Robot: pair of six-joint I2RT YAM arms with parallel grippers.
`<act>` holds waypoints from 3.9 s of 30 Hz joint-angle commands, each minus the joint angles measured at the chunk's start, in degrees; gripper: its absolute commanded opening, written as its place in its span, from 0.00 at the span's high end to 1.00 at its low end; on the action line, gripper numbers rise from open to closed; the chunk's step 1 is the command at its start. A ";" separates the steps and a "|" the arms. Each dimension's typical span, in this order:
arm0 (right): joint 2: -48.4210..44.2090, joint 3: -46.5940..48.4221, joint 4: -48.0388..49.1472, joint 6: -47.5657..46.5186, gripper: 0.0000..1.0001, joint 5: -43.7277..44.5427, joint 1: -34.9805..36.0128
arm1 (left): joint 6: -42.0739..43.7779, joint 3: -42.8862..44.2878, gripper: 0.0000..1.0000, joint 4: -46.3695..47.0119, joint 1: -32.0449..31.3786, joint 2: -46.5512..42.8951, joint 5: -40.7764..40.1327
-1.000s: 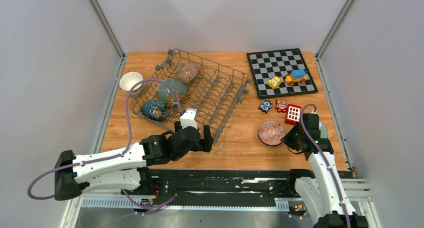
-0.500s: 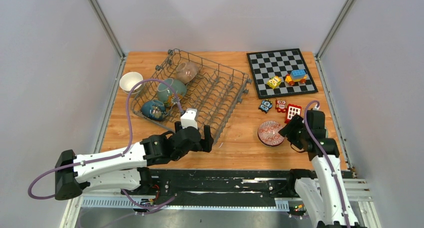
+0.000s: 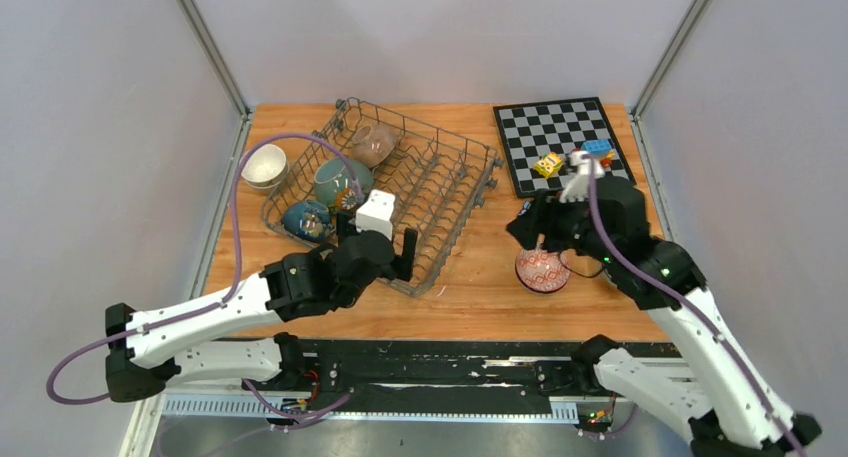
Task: Unload the bowls from the dish rack
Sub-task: Adjust the dish rack at the center of the board.
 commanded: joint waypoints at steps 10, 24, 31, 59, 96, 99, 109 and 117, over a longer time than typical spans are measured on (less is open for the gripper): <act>20.32 -6.90 27.84 -0.36 0.40 3.79 20.31 | 4.23 2.86 0.00 -6.14 31.82 -4.70 18.27; 31.82 -8.57 22.28 7.07 0.32 15.51 19.96 | -3.71 -8.59 0.01 -7.75 36.44 -16.20 24.49; 38.81 -2.96 22.12 10.43 0.32 15.53 19.83 | -3.07 -9.32 0.01 -8.59 36.44 -18.66 25.21; 53.36 8.67 13.44 4.99 0.87 14.36 2.95 | 1.27 -5.89 0.01 -9.98 36.44 -20.45 22.20; 58.92 24.88 10.59 -0.52 0.76 9.80 -8.36 | 1.26 -6.98 0.00 -7.98 36.48 -16.68 22.10; 55.93 25.04 10.93 -0.70 0.57 8.60 -7.57 | 1.25 -7.36 0.00 -7.94 36.44 -16.84 22.11; 41.08 15.01 21.89 -3.21 0.50 -1.49 0.67 | 0.91 -8.54 0.00 -5.64 36.44 -15.58 23.59; 41.07 1.38 51.95 11.55 0.41 -25.68 4.12 | -2.69 -9.86 0.01 -0.86 36.44 -13.55 23.71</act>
